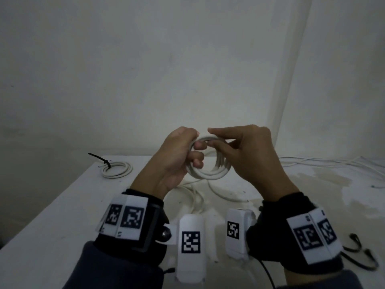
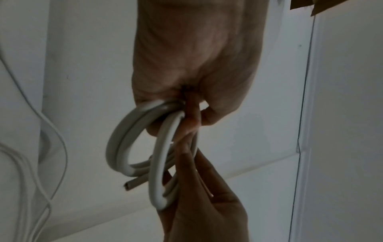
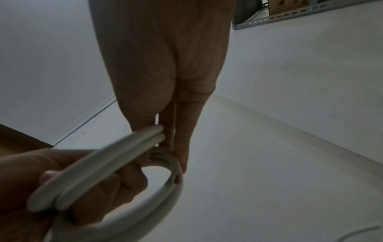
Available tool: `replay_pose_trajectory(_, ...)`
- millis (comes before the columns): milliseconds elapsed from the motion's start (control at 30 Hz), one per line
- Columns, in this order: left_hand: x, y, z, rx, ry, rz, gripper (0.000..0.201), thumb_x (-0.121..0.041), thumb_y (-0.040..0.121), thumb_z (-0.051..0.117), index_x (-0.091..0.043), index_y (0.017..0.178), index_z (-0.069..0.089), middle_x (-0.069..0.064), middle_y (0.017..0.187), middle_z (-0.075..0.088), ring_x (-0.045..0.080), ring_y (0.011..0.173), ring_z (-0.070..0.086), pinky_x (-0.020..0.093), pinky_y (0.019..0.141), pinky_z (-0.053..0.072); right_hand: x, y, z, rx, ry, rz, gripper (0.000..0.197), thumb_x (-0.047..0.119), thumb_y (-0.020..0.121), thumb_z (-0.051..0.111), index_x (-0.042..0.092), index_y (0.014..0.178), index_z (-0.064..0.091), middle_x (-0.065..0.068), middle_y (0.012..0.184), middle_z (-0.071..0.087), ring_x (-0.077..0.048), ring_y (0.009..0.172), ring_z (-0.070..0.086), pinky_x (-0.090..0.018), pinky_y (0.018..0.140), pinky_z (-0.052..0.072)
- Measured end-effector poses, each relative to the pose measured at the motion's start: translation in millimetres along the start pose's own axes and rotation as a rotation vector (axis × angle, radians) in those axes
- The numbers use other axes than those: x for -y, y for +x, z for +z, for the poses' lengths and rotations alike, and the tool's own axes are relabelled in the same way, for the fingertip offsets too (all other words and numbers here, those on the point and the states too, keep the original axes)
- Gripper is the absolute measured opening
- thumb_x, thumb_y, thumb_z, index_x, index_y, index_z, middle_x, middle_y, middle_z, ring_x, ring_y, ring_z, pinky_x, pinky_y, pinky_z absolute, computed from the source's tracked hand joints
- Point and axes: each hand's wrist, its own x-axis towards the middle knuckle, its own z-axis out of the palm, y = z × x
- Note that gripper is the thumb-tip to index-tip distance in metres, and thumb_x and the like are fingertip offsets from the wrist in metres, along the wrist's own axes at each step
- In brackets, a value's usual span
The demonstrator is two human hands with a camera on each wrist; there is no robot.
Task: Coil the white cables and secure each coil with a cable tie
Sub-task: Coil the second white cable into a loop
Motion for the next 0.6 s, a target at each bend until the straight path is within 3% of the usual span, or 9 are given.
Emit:
replay_pose_trajectory(167, 2, 1, 3, -0.085, 0.013, 0.054, 0.025, -0.03, 0.099, 0.046, -0.014, 0.08, 0.041, -0.008, 0.048, 0.041, 0.004, 0.037, 0.029, 0.016, 0.035, 0.029, -1, 0, 8, -0.016, 0.157, 0.048, 0.023, 0.023, 0.085, 0.07, 0.021, 0.108, 0.074, 0.006, 0.097, 0.075, 0.01, 0.076, 0.064, -0.005, 0.067, 0.047)
replay_pose_trajectory(300, 1, -1, 4, -0.11, 0.043, 0.103, 0.024, -0.034, 0.095, 0.051, -0.013, 0.087, 0.046, -0.011, 0.044, 0.044, 0.002, 0.036, 0.031, 0.014, 0.035, 0.029, 4, -1, 11, 0.103, 0.19, 0.056, 0.02, 0.025, 0.096, 0.054, 0.022, 0.112, 0.066, 0.009, 0.094, 0.071, -0.006, 0.082, 0.069, -0.031, 0.077, 0.055)
replay_pose_trajectory(467, 0, -2, 4, -0.142, 0.134, 0.179, 0.026, -0.03, 0.089, 0.062, -0.012, 0.089, 0.042, -0.011, 0.044, 0.051, 0.003, 0.037, 0.032, 0.016, 0.036, 0.03, 5, 1, 8, 0.231, 0.241, 0.091, 0.028, 0.016, 0.101, 0.044, 0.023, 0.124, 0.059, -0.001, 0.107, 0.07, -0.013, 0.096, 0.069, -0.042, 0.088, 0.055)
replay_pose_trajectory(533, 2, -2, 5, -0.166, 0.169, 0.231, 0.027, -0.028, 0.089, 0.063, -0.011, 0.089, 0.041, -0.011, 0.046, 0.049, 0.003, 0.036, 0.033, 0.017, 0.036, 0.031, 4, 2, 1, 0.304, 0.394, 0.151, 0.032, 0.013, 0.102, 0.044, 0.029, 0.126, 0.057, -0.002, 0.115, 0.068, -0.015, 0.108, 0.065, -0.042, 0.097, 0.051)
replay_pose_trajectory(600, 4, -2, 7, -0.175, 0.17, 0.269, 0.027, -0.029, 0.09, 0.061, -0.011, 0.089, 0.04, -0.011, 0.045, 0.046, 0.003, 0.035, 0.033, 0.017, 0.036, 0.03, 4, 1, -5, 0.368, 0.593, 0.208, 0.034, 0.011, 0.101, 0.043, 0.029, 0.128, 0.055, -0.003, 0.119, 0.067, -0.014, 0.114, 0.062, -0.033, 0.099, 0.048)
